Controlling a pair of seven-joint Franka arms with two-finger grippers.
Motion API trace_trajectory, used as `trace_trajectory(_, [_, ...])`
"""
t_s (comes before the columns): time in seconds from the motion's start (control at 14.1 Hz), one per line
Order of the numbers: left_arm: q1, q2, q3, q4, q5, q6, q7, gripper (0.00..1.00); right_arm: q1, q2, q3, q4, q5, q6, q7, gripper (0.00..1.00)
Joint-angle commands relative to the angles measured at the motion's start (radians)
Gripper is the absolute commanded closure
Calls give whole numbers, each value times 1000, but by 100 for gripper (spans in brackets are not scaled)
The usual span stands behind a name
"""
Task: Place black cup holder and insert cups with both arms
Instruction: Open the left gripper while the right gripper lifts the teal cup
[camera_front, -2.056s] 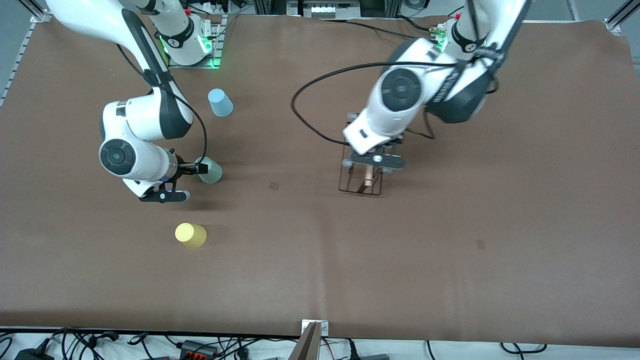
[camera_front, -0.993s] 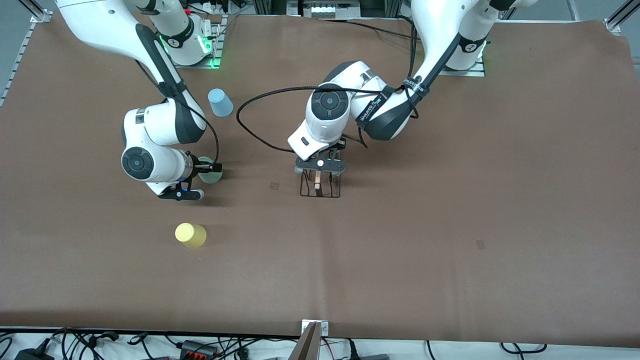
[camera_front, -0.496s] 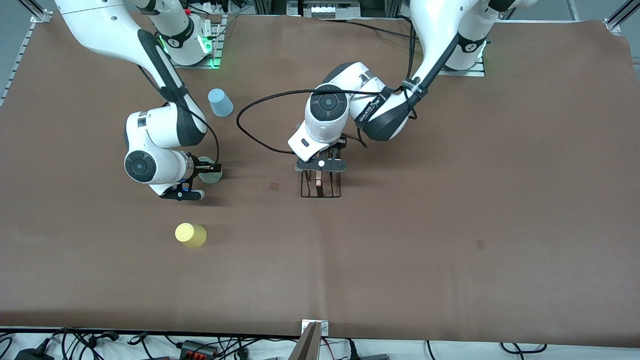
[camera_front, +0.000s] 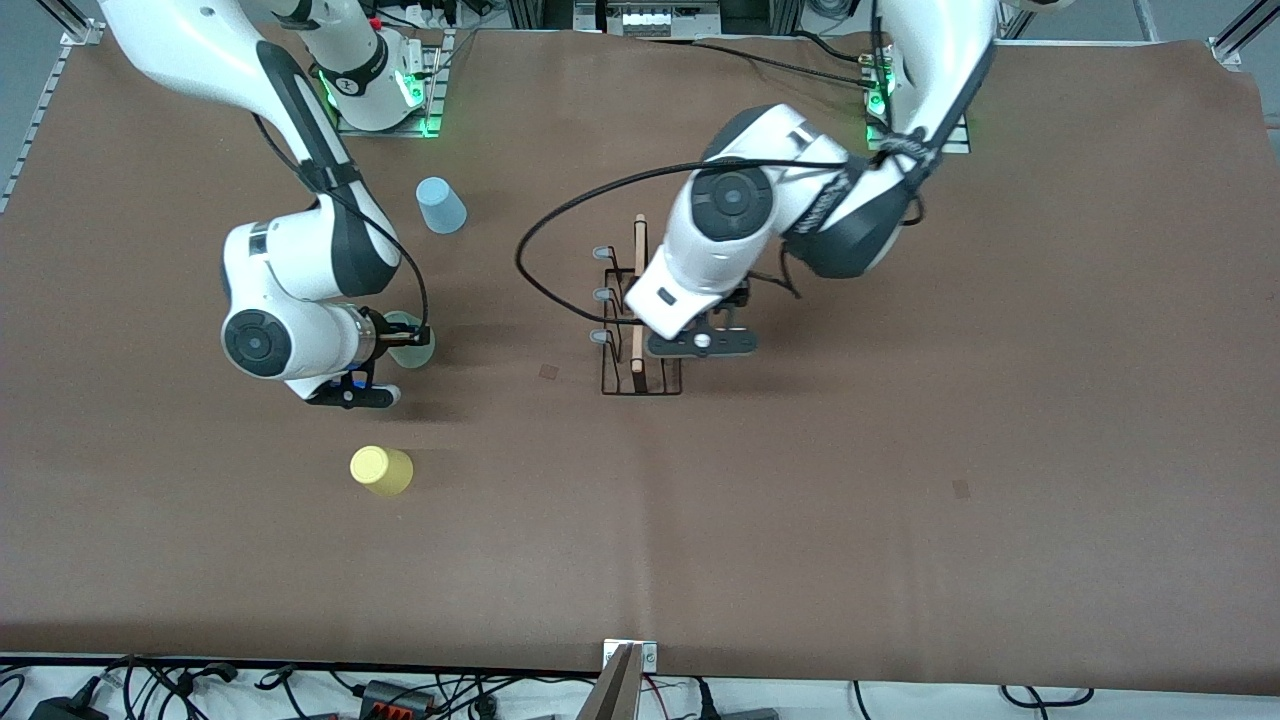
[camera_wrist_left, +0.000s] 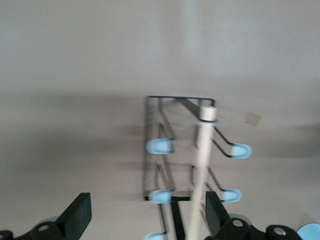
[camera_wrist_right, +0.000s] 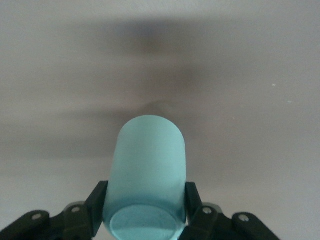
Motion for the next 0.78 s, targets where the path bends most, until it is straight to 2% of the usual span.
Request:
trace_trajectory(0.0, [55,-47,5,-29,3,-100,127,0,11,-4,10,128,24,-130,-12,74])
trace_trajectory(0.14, [126,-68,4,-35,3,-158,213,0,28,-4,53,169,37,-155,-5,74])
trace_trajectory(0.28, [198,-88,4,-45,3,-178,311,0,34,-4,123,191,77,-156,25,74])
trace_trajectory(0.43, [250,-137,13,-117,3,-168,416,0,51,-6,197,197,79,-156,104,74])
trace_trajectory(0.57, [246,-195,94,-185,3,-157,473,0,77,-14,240,197,73,-156,155,74])
trace_trajectory(0.71, [252,-252,166,-249,3,-143,567,0,127,-14,252,199,77,-153,230,74])
